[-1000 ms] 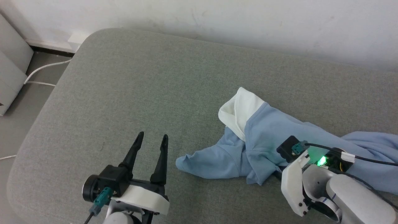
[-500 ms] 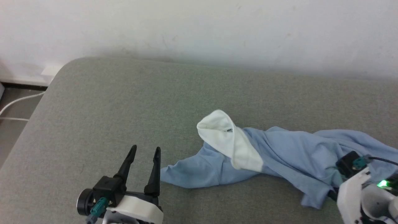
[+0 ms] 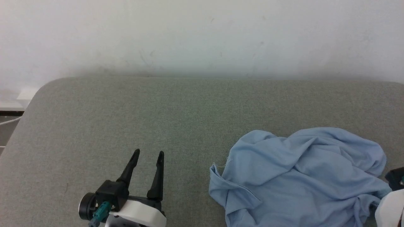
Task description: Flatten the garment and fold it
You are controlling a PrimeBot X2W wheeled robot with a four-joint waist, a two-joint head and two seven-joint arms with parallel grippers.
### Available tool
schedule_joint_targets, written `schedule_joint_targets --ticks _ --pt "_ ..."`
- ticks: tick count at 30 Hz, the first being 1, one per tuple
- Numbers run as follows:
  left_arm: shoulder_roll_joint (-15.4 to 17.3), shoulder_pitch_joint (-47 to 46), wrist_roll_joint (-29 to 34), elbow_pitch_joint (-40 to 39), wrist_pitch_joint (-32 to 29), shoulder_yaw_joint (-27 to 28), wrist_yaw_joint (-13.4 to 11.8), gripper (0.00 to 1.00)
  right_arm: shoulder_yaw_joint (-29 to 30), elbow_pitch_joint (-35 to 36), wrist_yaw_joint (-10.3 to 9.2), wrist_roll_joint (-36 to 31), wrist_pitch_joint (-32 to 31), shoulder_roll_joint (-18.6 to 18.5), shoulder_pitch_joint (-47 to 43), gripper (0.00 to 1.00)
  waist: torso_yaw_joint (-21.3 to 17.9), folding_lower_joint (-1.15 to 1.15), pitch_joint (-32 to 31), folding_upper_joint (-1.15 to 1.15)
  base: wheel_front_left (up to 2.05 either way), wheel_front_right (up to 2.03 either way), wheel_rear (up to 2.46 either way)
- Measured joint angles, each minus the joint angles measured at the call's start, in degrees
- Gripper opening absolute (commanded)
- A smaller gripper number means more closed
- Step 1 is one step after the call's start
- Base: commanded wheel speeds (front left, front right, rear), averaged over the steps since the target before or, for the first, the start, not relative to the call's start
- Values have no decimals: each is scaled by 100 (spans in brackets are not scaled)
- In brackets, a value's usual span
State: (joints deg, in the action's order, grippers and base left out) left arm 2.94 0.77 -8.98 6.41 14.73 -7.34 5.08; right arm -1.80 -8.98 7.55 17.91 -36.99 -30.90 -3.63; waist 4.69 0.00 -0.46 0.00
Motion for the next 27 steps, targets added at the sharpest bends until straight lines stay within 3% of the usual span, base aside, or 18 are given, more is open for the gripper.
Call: schedule_joint_targets --ticks 6,16,22,27 --pt "0 -13 -26 46 0 -52 41 100 309 563 0 -246 820 509 7 100 -14 0 70 0 0 0 0" --pt "-2 -146 -229 411 -130 -548 119 100 762 1466 0 -301 2992 1438 114 100 -80 1 177 0 0 0 0" --pt "119 -566 -495 315 -1377 -1092 193 100 1116 1452 -1 -623 3575 2229 -24 100 -133 1 375 0 0 0 0" --pt "296 -1001 -679 145 -3017 -1518 194 100 1094 1319 -1 -815 3709 2398 -26 100 -183 1 606 0 0 0 0"
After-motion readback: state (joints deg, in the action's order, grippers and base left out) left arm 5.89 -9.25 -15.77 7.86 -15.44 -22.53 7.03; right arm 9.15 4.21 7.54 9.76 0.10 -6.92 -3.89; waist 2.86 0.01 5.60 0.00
